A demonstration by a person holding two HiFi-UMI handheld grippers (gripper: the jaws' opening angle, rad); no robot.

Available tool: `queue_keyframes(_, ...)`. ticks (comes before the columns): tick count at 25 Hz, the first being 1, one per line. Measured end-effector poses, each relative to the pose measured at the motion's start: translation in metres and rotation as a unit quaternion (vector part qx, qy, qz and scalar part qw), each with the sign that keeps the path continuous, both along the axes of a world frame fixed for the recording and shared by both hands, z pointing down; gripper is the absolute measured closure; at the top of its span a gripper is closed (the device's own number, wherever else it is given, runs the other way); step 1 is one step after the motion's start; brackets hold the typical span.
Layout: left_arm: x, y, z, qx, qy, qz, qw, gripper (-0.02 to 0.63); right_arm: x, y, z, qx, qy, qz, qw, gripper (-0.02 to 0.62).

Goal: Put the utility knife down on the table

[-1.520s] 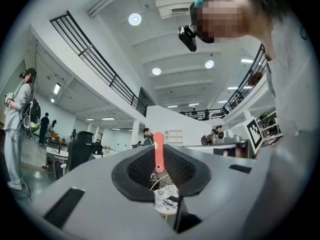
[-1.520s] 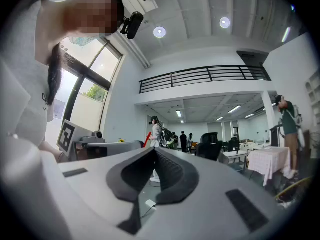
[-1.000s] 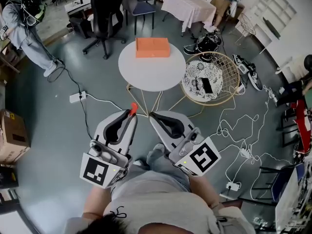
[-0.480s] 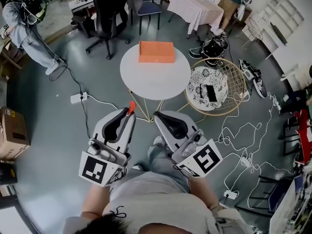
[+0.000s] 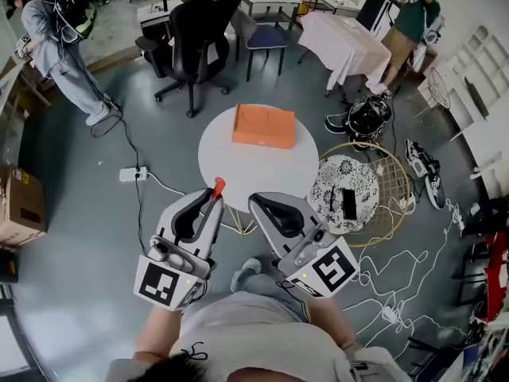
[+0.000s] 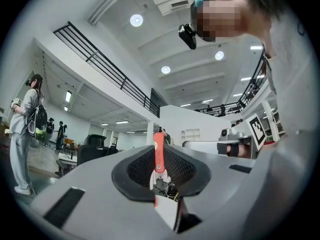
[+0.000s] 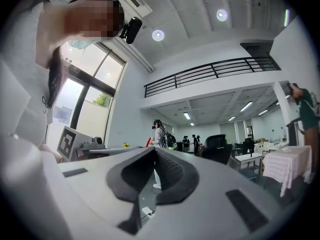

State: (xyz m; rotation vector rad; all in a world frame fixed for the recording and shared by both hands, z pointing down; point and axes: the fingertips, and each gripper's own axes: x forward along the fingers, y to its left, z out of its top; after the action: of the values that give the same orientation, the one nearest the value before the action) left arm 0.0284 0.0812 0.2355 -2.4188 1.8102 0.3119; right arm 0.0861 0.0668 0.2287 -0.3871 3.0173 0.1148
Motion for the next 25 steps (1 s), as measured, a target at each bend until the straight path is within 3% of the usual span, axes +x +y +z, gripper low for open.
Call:
queue_keyframes(7, -0.007, -0.042, 0.000, 0.004, 0.002, -0.045, 0.9990, 0.548, -0.007, -0.045, 0.003, 0.002, -0.002, -0.046, 0.999, 0.586)
queue_keyframes(15, -0.020, -0.068, 0.020, -0.018, -0.008, -0.054, 0.9984, 0.548, -0.017, -0.076, 0.017, -0.013, -0.007, -0.045, 0.999, 0.586)
queue_keyframes(19, -0.036, -0.084, 0.030, -0.032, -0.009, -0.034, 0.9989, 0.548, -0.032, -0.088, 0.021, -0.022, -0.008, -0.025, 0.999, 0.586)
queue_keyframes(25, -0.080, -0.133, 0.031, -0.043, -0.003, 0.035, 0.9984, 0.549, -0.082, -0.124, 0.020, -0.040, 0.000, 0.028, 0.999, 0.586)
